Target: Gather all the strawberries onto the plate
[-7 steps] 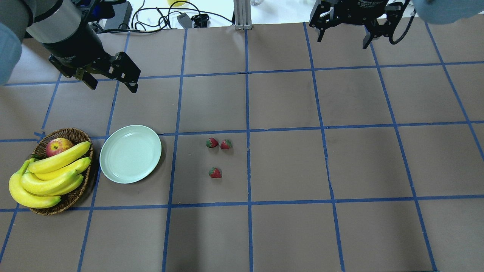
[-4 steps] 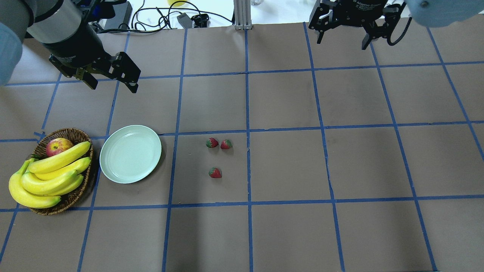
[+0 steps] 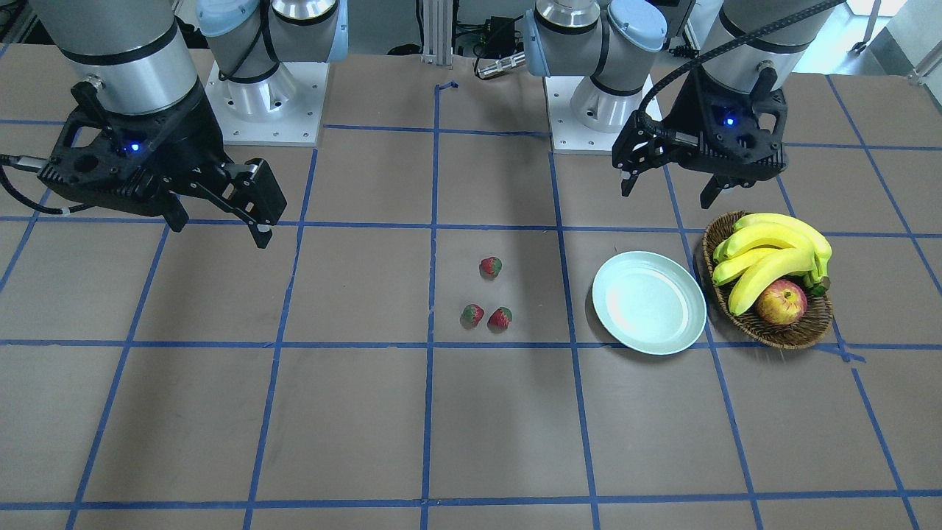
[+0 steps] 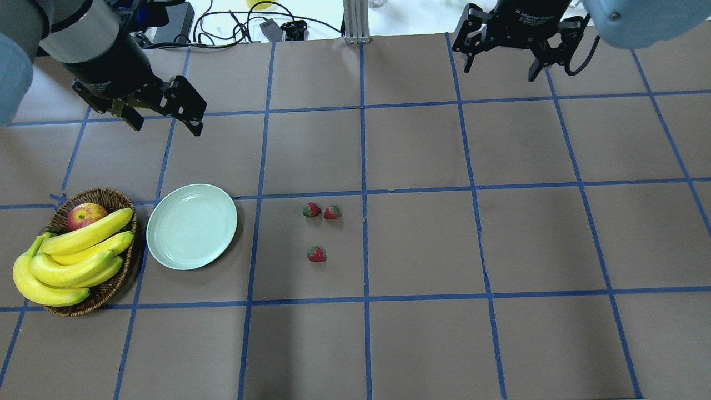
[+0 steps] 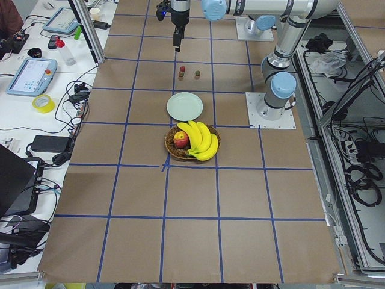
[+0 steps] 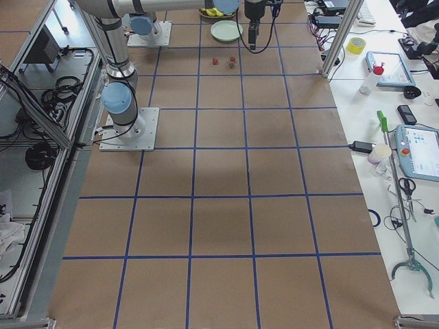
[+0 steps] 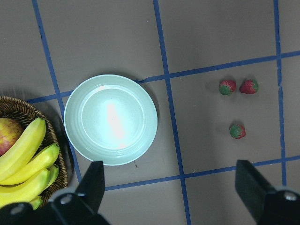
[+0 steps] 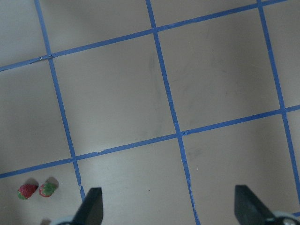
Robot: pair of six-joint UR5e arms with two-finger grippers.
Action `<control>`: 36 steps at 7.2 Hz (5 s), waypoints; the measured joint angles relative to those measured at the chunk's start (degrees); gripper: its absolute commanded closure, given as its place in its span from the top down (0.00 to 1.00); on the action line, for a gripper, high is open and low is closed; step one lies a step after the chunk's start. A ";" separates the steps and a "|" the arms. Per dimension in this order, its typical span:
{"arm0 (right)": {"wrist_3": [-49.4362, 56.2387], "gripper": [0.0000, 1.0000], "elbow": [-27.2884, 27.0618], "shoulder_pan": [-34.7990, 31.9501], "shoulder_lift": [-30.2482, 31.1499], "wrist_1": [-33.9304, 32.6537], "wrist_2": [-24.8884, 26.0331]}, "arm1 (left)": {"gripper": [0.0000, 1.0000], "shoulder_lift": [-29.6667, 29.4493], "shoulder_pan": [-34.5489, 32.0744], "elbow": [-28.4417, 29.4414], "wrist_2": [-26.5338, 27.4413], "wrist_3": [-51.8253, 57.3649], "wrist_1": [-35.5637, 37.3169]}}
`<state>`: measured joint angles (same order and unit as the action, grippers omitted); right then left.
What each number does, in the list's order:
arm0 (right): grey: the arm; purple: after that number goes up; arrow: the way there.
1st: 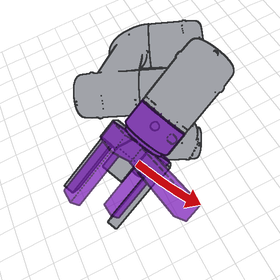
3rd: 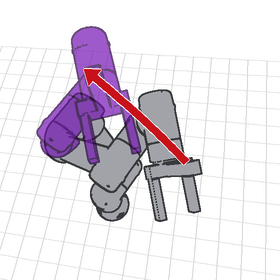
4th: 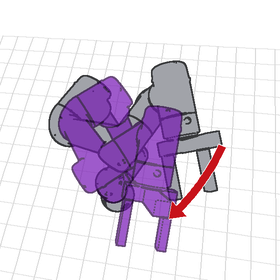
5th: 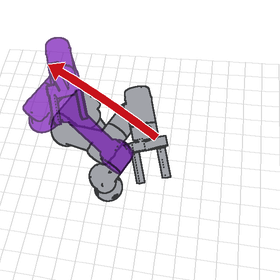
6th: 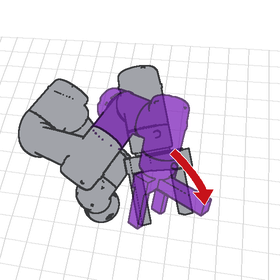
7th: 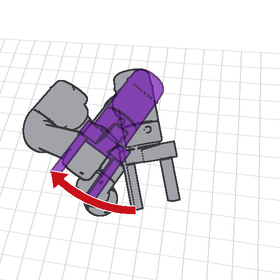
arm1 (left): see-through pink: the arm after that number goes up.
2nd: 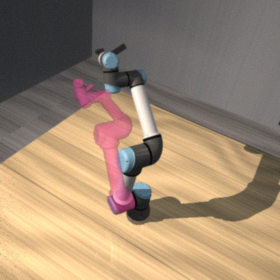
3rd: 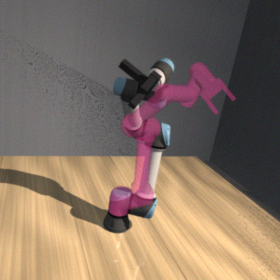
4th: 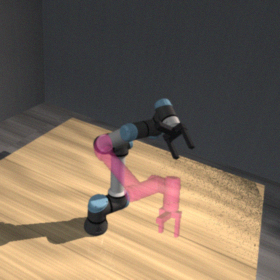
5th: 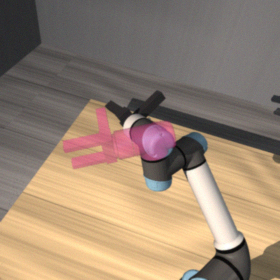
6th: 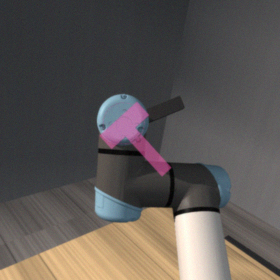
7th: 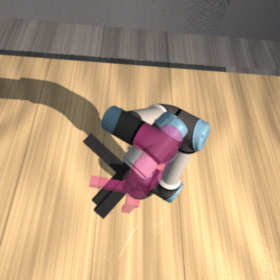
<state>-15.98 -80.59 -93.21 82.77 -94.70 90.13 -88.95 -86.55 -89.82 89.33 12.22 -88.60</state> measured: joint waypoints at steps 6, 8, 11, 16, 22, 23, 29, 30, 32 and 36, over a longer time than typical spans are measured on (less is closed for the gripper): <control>-0.51 1.00 0.69 -0.38 1.37 -0.82 0.37 | 1.00 -0.06 0.06 0.00 0.06 0.09 0.09; -0.70 1.00 1.26 -0.72 3.11 -0.86 0.58 | 1.00 -0.07 0.06 -0.02 0.06 0.09 0.09; -0.21 1.00 0.18 -1.33 4.62 -0.23 0.52 | 1.00 -0.09 0.06 -0.14 0.12 0.09 0.09; 10.60 1.00 0.15 -0.64 2.72 -0.45 0.81 | 1.00 -0.11 0.06 -0.20 0.13 0.09 0.15; 14.64 1.00 1.97 0.53 2.54 4.64 1.60 | 1.00 -0.36 0.06 -0.24 -0.07 0.21 0.28; 14.41 1.00 1.96 0.49 2.53 4.77 1.69 | 1.00 -1.62 0.06 -1.42 -0.92 0.68 2.65; 14.46 1.00 1.35 0.36 3.38 7.22 1.09 | 1.00 -10.88 -3.81 -12.58 -11.76 -3.66 22.19; 14.32 1.00 1.21 0.23 3.24 7.06 0.91 | 1.00 -12.72 -5.04 -13.06 -12.29 -5.53 23.23; 14.23 1.00 1.11 0.00 2.62 6.75 0.73 | 1.00 -16.50 -7.12 -15.81 -12.69 -10.30 28.42; 14.06 1.00 1.26 -0.16 2.59 6.98 0.89 | 0.87 -23.03 -9.50 -18.46 -12.34 -11.72 36.25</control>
<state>-1.93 -79.33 -93.37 85.36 -87.72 91.02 -111.97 -96.05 -108.28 76.98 0.50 -52.35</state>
